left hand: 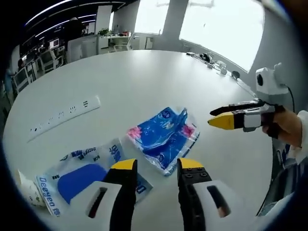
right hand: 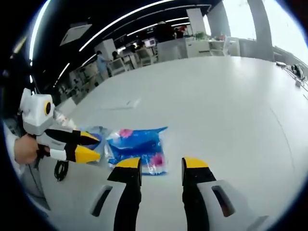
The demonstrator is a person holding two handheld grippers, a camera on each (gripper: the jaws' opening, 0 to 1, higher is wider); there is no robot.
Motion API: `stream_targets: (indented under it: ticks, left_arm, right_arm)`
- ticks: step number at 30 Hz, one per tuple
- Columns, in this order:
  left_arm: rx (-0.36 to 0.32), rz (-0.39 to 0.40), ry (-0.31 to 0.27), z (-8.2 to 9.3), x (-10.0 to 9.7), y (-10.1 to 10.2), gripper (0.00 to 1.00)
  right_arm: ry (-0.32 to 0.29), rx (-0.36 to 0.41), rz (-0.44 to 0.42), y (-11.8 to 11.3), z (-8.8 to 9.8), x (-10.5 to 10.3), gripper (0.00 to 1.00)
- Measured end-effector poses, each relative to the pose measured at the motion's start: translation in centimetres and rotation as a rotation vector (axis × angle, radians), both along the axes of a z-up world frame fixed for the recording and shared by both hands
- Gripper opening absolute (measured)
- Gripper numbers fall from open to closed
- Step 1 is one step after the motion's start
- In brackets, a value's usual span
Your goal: Arrange the tabletop items into an orderly group along one side of the table until the central work area is clear of visible clutter.
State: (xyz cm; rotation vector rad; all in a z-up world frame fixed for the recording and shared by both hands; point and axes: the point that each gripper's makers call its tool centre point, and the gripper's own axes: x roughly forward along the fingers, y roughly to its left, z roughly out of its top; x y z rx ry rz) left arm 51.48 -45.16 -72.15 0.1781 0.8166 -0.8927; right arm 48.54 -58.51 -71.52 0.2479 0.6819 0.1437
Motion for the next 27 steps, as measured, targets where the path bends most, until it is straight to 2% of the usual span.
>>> stream_targets:
  ticks: [7, 12, 14, 17, 20, 27]
  left_arm:
    - [0.01, -0.014, 0.008, -0.5, 0.6, -0.5, 0.28]
    - [0.023, 0.001, 0.044, -1.5, 0.6, -0.9, 0.22]
    - [0.029, 0.004, 0.039, -1.5, 0.7, -0.9, 0.15]
    - [0.038, 0.007, 0.033, -1.5, 0.8, -0.9, 0.02]
    - [0.032, 0.034, 0.032, -1.2, 1.1, -0.8, 0.01]
    - [0.008, 0.087, 0.015, 0.5, 1.8, -0.1, 0.0]
  right_arm:
    - [0.027, 0.012, 0.014, -0.3, -1.5, 0.6, 0.29]
    - [0.038, 0.027, 0.044, 0.3, -2.4, 1.2, 0.25]
    - [0.042, 0.038, 0.047, 0.4, -2.7, 1.4, 0.22]
    - [0.035, 0.04, 0.07, 0.9, -2.9, 1.5, 0.12]
    - [0.036, 0.042, 0.071, 1.0, -3.0, 1.5, 0.0]
    - [0.007, 0.056, 0.046, 1.2, -1.8, 0.8, 0.0]
